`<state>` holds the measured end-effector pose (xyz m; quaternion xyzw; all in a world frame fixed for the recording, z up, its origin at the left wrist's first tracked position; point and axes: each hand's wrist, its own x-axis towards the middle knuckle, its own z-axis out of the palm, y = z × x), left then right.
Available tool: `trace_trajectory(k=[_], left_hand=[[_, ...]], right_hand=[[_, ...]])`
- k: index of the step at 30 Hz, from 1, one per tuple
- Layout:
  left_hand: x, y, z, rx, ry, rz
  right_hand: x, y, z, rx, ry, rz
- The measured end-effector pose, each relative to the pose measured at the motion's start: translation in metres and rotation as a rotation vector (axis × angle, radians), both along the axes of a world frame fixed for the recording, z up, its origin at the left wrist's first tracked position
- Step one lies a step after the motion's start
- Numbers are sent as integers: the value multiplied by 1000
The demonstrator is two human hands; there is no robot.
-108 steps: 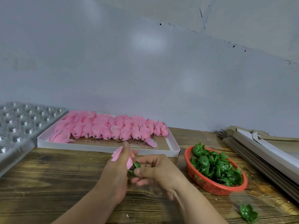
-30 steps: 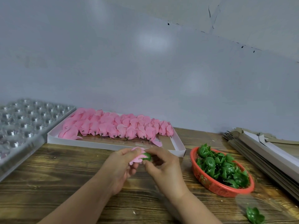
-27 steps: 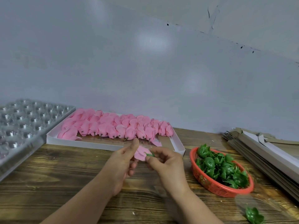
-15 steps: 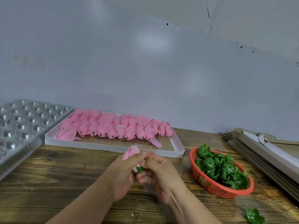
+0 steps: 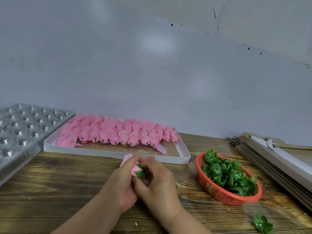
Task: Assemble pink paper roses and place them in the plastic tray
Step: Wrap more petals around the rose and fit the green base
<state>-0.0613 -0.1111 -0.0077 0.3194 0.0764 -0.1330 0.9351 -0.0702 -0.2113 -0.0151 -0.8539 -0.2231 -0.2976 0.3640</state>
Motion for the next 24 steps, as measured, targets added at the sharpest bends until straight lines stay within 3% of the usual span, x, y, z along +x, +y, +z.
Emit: trace_trajectory(k=[5, 11, 16, 20, 24], left_hand=[[1, -2, -4, 39, -93, 7], [3, -3, -6, 19, -130, -25], [6, 1, -12, 64, -117, -68], [9, 1, -8, 7, -102, -15], [8, -3, -6, -62, -37, 106]], right_hand=[[1, -1, 9, 335, 413, 152], [6, -3, 12, 543, 593, 271], [7, -6, 14, 793, 873, 401], [4, 0, 9, 857, 771, 378], [4, 1, 1, 310, 375, 133]])
